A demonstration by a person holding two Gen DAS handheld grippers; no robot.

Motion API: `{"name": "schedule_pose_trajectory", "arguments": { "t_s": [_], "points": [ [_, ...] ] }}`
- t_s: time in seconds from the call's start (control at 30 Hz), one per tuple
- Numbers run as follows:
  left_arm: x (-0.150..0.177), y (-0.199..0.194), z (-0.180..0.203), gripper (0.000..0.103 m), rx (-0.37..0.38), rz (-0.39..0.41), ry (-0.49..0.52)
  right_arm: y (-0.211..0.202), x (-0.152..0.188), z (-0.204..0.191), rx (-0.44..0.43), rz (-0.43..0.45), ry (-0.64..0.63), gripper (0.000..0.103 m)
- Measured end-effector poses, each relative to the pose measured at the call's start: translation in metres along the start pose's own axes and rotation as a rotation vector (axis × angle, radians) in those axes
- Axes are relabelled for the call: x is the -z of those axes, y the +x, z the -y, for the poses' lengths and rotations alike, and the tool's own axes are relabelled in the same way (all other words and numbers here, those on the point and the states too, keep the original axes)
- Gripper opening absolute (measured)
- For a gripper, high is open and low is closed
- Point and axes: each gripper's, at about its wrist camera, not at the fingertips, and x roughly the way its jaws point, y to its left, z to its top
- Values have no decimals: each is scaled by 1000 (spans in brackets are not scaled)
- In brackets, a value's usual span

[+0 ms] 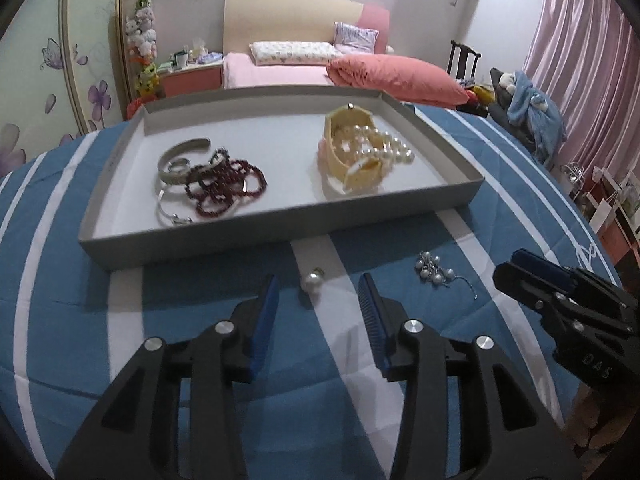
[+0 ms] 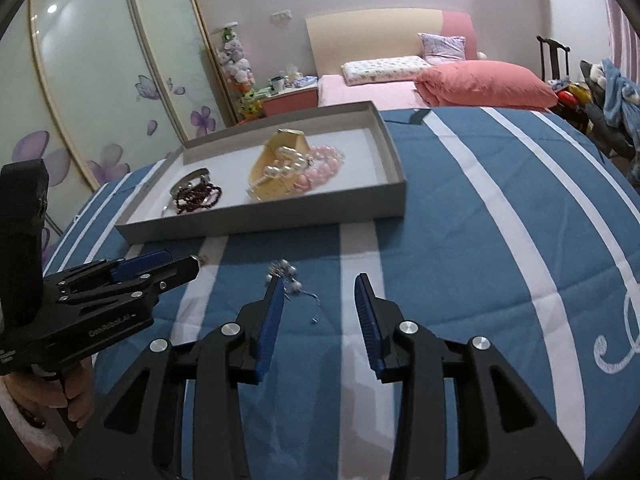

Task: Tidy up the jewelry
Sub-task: 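Lower the left gripper onto the pearl stud earring and close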

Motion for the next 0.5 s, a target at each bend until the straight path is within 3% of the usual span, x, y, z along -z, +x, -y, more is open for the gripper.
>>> {"name": "schedule_pose_trajectory", "arguments": {
  "t_s": [0.27, 0.5],
  "points": [
    [-5, 12, 3, 38, -25, -21, -11, 3, 8, 10, 11, -33, 37, 39],
    [-7, 16, 8, 25, -58, -18, -1, 3, 9, 8, 3, -37, 31, 39]
  ]
}}
